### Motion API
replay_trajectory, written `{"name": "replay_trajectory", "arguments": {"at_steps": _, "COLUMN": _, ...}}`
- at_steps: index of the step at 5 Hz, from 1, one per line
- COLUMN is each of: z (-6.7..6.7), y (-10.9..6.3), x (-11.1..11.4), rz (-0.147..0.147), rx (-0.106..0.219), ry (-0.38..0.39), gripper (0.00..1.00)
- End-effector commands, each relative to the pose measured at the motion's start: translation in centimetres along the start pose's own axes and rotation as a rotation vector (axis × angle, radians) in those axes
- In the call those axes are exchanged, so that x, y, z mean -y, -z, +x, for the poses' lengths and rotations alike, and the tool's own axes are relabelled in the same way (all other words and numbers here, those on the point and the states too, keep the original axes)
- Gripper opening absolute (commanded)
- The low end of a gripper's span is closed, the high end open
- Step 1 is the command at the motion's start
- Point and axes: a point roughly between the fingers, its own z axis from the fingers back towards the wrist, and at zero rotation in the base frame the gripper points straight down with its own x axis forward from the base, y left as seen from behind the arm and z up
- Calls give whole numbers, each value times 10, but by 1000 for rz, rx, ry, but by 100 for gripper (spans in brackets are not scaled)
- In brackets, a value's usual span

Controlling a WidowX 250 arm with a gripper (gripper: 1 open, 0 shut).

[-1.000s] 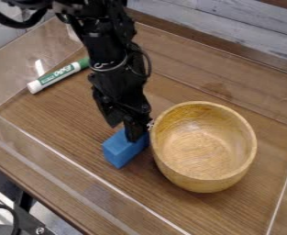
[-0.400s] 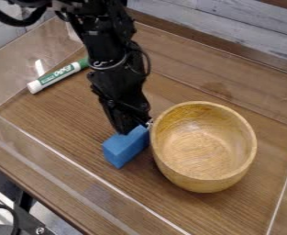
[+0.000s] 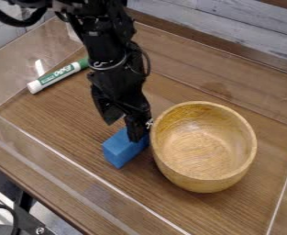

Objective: Put the blue block in the brown bowl

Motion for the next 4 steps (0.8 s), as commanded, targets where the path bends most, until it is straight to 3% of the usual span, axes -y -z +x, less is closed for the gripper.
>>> {"name": "replay_trajectory", "arguments": {"at_steps": 1, "z": 6, "y": -1, "x": -5, "rz": 18, "rx": 36, "ry": -6, "gripper": 100}}
{"name": "replay_trajectory", "arguments": {"at_steps": 4, "z": 1, "y": 17, "x": -7, "rz": 17, "rx": 40, "ry": -19, "gripper": 100}}
